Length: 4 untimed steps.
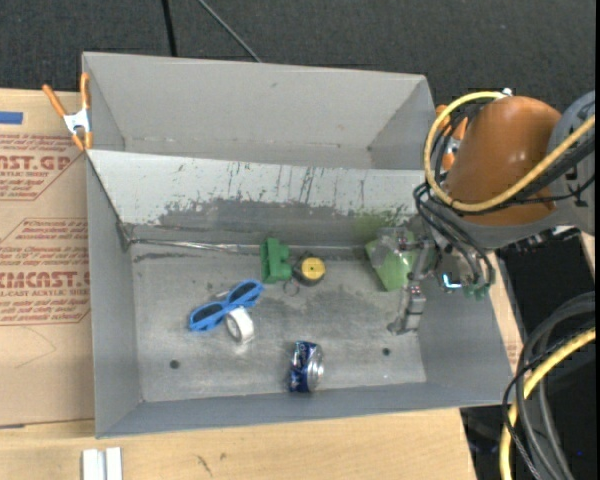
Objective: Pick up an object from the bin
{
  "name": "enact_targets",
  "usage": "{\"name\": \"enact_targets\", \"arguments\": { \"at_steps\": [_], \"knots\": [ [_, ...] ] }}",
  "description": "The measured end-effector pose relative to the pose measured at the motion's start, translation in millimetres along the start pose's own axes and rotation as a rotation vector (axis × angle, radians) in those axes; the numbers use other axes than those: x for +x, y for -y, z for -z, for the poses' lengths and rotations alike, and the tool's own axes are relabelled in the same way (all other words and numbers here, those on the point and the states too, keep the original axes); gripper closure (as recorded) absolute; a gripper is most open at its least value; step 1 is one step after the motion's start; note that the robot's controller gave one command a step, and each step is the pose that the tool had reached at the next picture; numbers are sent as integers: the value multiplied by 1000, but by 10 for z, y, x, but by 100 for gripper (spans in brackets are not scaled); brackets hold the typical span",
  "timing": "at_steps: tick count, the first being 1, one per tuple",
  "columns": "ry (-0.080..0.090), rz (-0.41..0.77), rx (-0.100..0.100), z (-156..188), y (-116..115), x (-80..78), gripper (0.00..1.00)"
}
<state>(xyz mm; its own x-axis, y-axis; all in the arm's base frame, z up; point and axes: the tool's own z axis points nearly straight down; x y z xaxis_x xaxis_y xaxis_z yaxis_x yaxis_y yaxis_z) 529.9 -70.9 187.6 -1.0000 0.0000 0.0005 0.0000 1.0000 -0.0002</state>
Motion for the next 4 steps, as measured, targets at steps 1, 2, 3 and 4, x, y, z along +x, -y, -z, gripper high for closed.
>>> {"name": "enact_targets", "arguments": {
  "at_steps": [1, 2, 3, 4],
  "knots": [
    [-2, 84, -4, -563, -639, -166, 0],
    [-6, 135, -2, -1215, -1075, 399, 0],
    [-1, 131, -1, -1166, -1055, 365, 100],
    [10, 295, 1, 462, -945, 371, 100]
  ]
}}
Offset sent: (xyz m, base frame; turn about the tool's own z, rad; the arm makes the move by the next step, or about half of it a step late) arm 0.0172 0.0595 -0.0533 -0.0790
